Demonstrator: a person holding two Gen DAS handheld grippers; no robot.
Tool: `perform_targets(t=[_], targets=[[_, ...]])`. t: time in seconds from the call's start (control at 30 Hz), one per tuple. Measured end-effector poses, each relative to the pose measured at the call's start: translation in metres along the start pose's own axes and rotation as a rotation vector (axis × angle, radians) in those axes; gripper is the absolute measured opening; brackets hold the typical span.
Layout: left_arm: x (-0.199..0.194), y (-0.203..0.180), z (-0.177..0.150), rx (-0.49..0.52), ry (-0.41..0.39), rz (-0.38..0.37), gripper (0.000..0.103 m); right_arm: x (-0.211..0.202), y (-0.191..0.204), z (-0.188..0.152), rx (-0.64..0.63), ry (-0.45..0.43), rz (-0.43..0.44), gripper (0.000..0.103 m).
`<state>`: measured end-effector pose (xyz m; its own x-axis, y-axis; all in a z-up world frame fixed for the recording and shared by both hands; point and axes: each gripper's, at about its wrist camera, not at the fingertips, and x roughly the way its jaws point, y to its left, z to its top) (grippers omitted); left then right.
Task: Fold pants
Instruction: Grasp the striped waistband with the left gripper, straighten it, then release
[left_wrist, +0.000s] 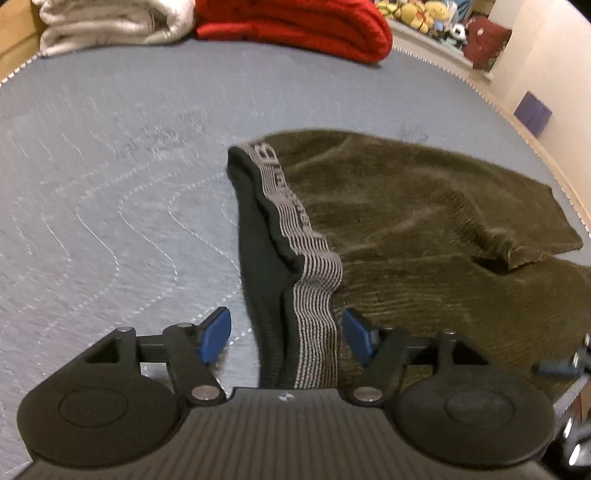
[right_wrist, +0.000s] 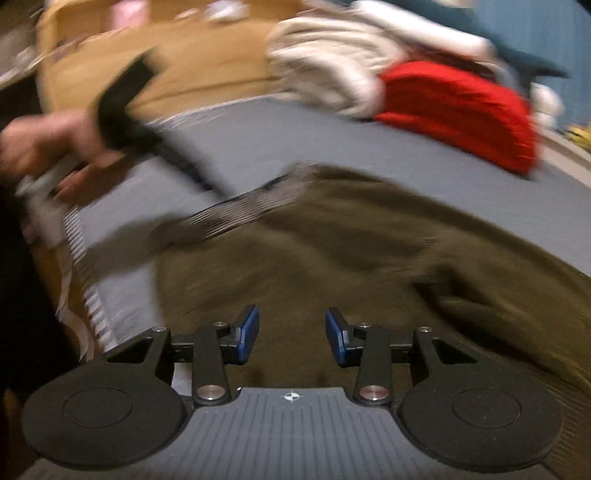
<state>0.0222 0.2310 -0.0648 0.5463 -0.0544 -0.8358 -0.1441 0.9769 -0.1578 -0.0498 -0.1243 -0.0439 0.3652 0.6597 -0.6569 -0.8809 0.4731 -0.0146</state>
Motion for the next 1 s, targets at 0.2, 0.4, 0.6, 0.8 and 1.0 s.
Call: perform_targets(t=[0.2, 0.4, 0.6, 0.8, 1.0], targets=[[0.019, 0.002, 0.002, -0.007, 0.067, 0.043, 0.074, 0.022, 0.043, -0.01, -0.134, 0.096, 0.089, 0.048], [0.023, 0.006, 0.003, -0.023, 0.081, 0.03, 0.073, 0.022, 0.06, -0.02, -0.255, 0.143, 0.074, 0.049], [0.026, 0.008, 0.001, -0.03, 0.096, -0.044, 0.034, 0.017, 0.06, -0.016, -0.269, 0.143, 0.075, 0.027], [-0.01, 0.001, -0.002, 0.036, 0.014, -0.068, 0.017, 0.006, 0.059, -0.011, -0.308, 0.074, 0.116, 0.013], [0.002, -0.013, -0.011, 0.134, 0.1, 0.035, 0.023, 0.0, 0.062, -0.017, -0.352, 0.099, 0.158, 0.014]])
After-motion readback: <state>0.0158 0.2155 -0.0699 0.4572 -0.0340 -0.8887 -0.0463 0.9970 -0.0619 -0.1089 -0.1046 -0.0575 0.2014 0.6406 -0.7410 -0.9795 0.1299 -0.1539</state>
